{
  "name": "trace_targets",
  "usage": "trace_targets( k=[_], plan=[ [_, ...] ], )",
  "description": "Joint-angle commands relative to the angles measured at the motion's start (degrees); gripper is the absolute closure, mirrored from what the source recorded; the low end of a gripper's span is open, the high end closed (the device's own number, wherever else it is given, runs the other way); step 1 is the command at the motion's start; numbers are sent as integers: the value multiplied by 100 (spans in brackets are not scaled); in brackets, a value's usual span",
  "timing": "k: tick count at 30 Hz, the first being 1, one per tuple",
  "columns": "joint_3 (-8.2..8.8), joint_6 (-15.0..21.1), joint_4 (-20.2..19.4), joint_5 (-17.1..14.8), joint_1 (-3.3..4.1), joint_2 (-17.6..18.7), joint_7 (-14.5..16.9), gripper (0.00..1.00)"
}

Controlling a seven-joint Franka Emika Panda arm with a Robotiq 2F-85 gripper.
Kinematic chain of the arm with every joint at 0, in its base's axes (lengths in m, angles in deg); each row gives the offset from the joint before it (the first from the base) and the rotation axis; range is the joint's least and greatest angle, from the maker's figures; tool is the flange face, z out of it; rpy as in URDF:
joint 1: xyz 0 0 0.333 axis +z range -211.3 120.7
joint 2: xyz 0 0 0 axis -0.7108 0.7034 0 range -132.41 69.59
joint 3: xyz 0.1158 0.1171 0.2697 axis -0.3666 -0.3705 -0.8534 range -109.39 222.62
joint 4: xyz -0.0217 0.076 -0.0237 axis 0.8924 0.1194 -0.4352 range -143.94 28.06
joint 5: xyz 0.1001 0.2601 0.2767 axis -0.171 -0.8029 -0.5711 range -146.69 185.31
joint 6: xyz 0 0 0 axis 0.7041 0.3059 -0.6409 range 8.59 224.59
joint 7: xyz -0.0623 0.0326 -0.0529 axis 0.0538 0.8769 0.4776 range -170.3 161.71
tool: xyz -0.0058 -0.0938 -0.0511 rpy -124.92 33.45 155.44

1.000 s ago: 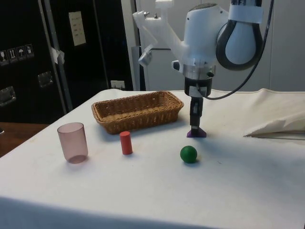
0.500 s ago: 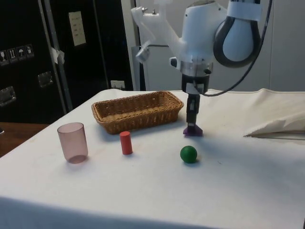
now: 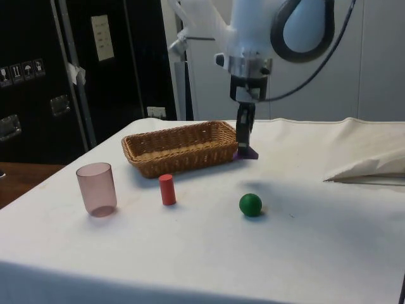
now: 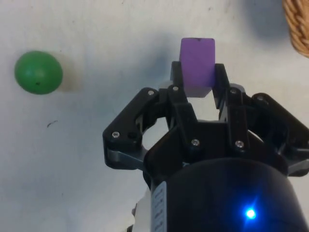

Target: Pick up the triangular block and place it into the basket.

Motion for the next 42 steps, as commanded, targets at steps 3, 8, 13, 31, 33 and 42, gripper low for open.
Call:
trace_targets(
  k=[3, 8, 13, 31, 33, 42],
  plan=[
    [0, -269, 80, 11, 0, -183, 6, 67],
    [0, -613, 275, -29, 6, -367, 63, 67],
    [6, -785, 441, -63, 11, -401, 109, 67],
    [63, -1255, 1398, -413, 17, -69, 493, 67],
    [69, -1272, 1524, -476, 11, 29, 556, 67],
    [74, -1261, 2057, -647, -11, 516, 699, 67]
  ],
)
